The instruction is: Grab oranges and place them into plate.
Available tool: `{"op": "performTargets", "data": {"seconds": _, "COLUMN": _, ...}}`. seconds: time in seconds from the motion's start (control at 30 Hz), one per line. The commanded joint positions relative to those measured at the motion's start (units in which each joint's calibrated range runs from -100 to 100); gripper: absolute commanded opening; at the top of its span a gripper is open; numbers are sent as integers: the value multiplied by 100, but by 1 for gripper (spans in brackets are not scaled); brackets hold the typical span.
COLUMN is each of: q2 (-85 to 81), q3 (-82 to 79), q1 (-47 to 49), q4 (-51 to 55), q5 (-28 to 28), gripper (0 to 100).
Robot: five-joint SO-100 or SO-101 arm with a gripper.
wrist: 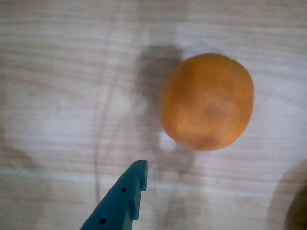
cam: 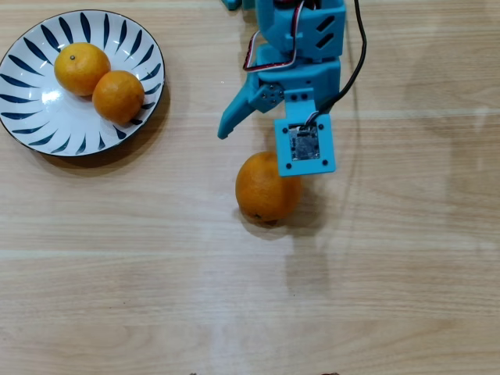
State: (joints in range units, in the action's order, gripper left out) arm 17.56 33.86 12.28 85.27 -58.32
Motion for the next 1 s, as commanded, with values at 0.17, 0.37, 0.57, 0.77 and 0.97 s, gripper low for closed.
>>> {"op": "performTargets", "data": {"seconds": 0.17, "q2": 518, "q3": 167, "q1": 143, "q4": -375, "q5": -80, "gripper": 45}}
{"op": "performTargets", "data": {"seconds": 0.37, "q2": 1059, "q3": 167, "q1": 118, "q4": -796, "q5": -49, "gripper": 45}}
{"op": "performTargets", "data": {"seconds": 0.57, "q2": 1498, "q3": 167, "q1": 38, "q4": -796, "q5": -49, "gripper": 45}}
{"op": "performTargets", "data": {"seconds": 0.77, "q2": 1955, "q3": 421, "q1": -83, "q4": -805, "q5": 56, "gripper": 45}}
{"op": "performTargets", "data": {"seconds": 0.97, "q2": 2428, "q3": 1208, "q1": -140, "q4": -796, "q5": 71, "gripper": 45}}
